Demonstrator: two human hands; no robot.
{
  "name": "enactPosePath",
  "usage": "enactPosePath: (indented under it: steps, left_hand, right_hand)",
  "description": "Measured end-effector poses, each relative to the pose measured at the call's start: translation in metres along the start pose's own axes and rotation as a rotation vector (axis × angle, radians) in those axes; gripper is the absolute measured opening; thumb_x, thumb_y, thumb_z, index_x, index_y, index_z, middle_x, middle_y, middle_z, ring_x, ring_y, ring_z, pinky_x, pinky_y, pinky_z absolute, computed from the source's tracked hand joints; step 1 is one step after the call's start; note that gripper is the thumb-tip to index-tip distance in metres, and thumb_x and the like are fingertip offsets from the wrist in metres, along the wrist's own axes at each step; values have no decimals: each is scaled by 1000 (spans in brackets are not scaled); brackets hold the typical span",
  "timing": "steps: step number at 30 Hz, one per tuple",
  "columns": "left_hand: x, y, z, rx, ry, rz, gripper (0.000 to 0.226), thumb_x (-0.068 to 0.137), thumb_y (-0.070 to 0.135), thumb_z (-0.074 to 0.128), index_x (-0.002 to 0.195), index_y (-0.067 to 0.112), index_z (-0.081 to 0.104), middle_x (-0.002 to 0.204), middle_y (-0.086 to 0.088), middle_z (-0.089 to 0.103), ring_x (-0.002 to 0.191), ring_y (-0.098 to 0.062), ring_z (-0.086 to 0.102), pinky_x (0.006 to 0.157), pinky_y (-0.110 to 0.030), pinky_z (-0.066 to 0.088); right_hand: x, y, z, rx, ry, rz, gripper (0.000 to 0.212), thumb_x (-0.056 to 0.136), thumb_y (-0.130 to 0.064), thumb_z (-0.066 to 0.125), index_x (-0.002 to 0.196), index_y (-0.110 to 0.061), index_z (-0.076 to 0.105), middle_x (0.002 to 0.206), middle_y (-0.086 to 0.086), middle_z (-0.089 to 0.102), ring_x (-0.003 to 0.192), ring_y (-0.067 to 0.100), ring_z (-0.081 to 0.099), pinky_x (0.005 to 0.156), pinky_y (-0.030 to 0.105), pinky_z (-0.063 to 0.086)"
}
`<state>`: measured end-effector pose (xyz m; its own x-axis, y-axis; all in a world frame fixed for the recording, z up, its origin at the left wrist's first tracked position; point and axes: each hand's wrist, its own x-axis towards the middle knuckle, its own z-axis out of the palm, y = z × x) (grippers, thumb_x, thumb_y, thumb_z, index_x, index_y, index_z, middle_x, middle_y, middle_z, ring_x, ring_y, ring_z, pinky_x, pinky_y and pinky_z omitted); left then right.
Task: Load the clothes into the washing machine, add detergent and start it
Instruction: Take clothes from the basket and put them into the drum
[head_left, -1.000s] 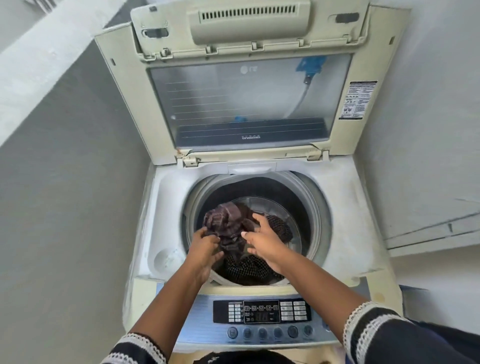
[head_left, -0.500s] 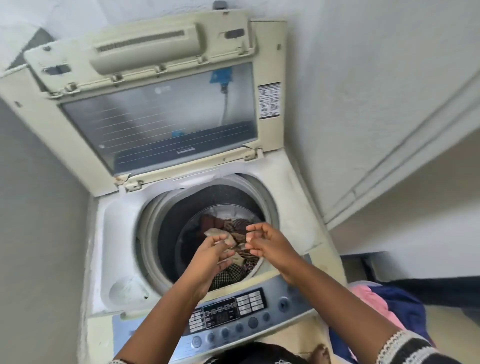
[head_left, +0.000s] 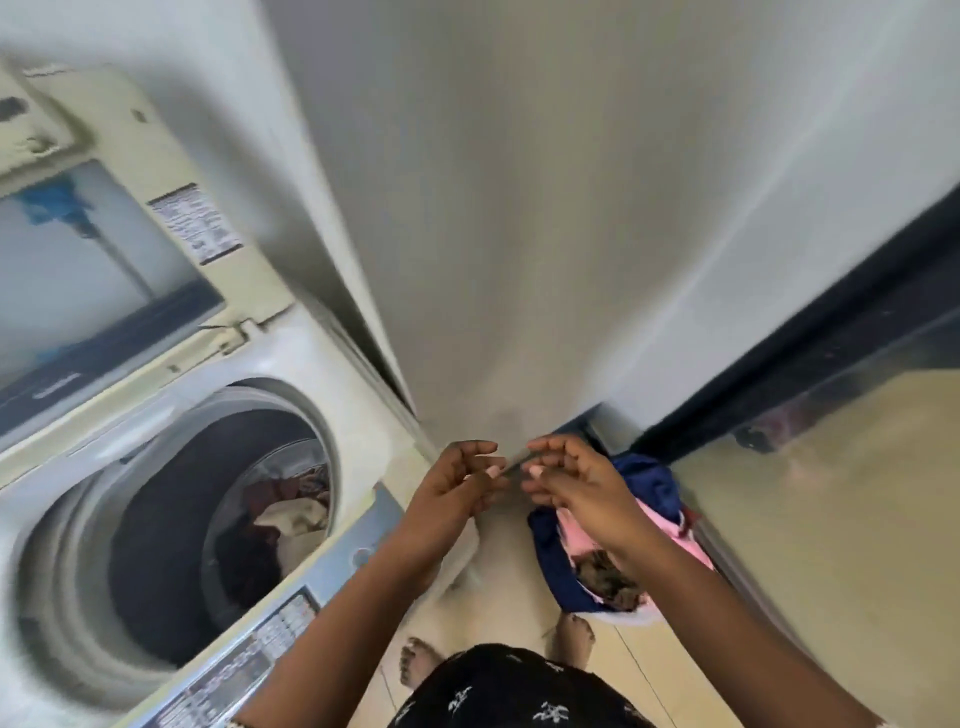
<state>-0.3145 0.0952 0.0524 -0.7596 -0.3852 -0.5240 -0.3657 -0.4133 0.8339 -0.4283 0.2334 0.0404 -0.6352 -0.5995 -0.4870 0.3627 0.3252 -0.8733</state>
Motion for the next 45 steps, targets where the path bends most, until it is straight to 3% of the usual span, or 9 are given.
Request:
enactPosePath:
  steps: [7, 15, 22, 26, 29, 32, 36, 41, 45]
  left_hand:
    - [35, -45, 80, 125, -110, -166, 25, 96, 10, 57, 121, 12, 58, 119, -13, 65, 105, -23, 63, 91, -32, 50]
    - [99, -131, 121, 357, -103, -392, 23, 95, 2, 53, 117, 9, 55, 100, -10, 58, 90, -18, 56, 70, -22, 45]
    - [154, -238, 126, 512, -119, -500, 20, 96, 12, 55, 116, 15, 54, 102, -1, 58, 84, -6, 54, 67, -15, 42]
    - [184, -295, 116, 605, -174, -531, 29, 96, 15, 58, 124, 13, 52, 110, -1, 56, 95, -10, 53, 59, -1, 38]
    - [201, -326, 101, 651, -153, -545, 33, 96, 19, 58, 128, 13, 52, 114, -1, 56, 99, -10, 52, 61, -1, 37]
    - [211, -347, 86, 658, -116, -561, 32, 97, 22, 58, 127, 14, 53, 115, 0, 58, 99, -11, 53, 66, -5, 39]
    - [216, -352, 76, 661, -110, -568, 30, 97, 25, 58, 126, 18, 54, 120, -2, 60, 100, -11, 55, 72, -14, 41]
    - [199, -318, 80, 680, -143, -548, 31, 98, 25, 54, 129, 19, 52, 123, 0, 59, 105, -11, 53, 79, -21, 39]
    - [167, -276, 92, 688, -223, -498, 33, 98, 23, 55, 130, 16, 51, 122, -4, 59, 98, -10, 54, 67, -12, 39]
  right_hand:
    - [-8, 67, -107, -50, 176, 211, 26, 92, 2, 58, 107, -18, 65, 109, 17, 68, 100, 32, 68, 89, 39, 55]
    - [32, 167, -175, -201, 188, 465, 17, 92, -10, 59, 108, -14, 59, 102, 14, 68, 85, 23, 65, 83, 40, 53]
    - [90, 291, -189, -559, 60, 535, 31, 88, -15, 65, 118, -8, 60, 113, 12, 65, 109, 32, 60, 89, 35, 46]
    - [118, 370, -188, -851, -54, 535, 45, 87, -15, 59, 131, -9, 54, 143, 17, 39, 134, 35, 39, 105, 40, 42]
    - [131, 411, -184, -1075, -144, 539, 52, 92, -22, 56, 142, -21, 42, 161, 12, 5, 147, 38, 18, 110, 46, 39]
    - [143, 441, -184, -1182, -241, 576, 56, 92, -24, 57, 145, -30, 40, 164, 7, -10, 148, 41, 11, 112, 48, 33]
    - [147, 450, -185, -1221, -273, 624, 50, 92, -23, 54, 141, -15, 46, 155, 6, 21, 136, 35, 35, 103, 45, 43]
    - [125, 412, -179, -1153, -88, 476, 42, 94, -21, 53, 134, -10, 53, 140, 8, 48, 127, 30, 48, 96, 38, 47]
    - [95, 350, -169, -1098, 19, 359, 24, 94, -21, 50, 106, -13, 69, 113, 7, 64, 103, 30, 62, 78, 34, 48]
